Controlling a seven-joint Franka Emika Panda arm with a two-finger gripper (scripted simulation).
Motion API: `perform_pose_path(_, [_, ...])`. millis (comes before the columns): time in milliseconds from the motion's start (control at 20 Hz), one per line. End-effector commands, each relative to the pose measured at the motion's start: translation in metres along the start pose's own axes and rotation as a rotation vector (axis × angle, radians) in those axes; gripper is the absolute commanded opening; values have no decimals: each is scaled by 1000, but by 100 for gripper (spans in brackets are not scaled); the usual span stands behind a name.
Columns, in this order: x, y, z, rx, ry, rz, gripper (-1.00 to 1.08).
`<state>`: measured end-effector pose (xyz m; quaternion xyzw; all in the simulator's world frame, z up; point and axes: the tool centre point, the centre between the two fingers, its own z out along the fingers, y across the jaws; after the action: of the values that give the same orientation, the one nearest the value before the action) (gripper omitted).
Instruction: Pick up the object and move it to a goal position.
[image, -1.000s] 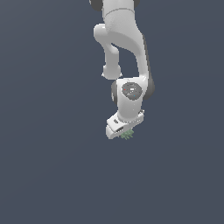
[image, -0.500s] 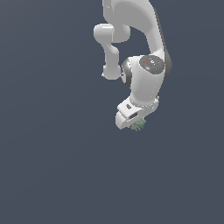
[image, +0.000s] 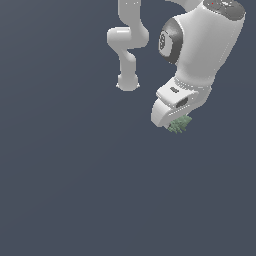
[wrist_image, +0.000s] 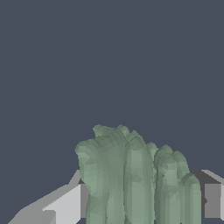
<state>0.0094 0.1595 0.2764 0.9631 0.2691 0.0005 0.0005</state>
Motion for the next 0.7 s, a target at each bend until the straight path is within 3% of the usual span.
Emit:
perform_pose_path(0, [6,-11,-27,1,-1,0,-100])
perform_pose_path(300, [21,-33,-84,1,-1,0,-100])
perform_pose_path(650, [33,-47,-124,1,-1,1,-100])
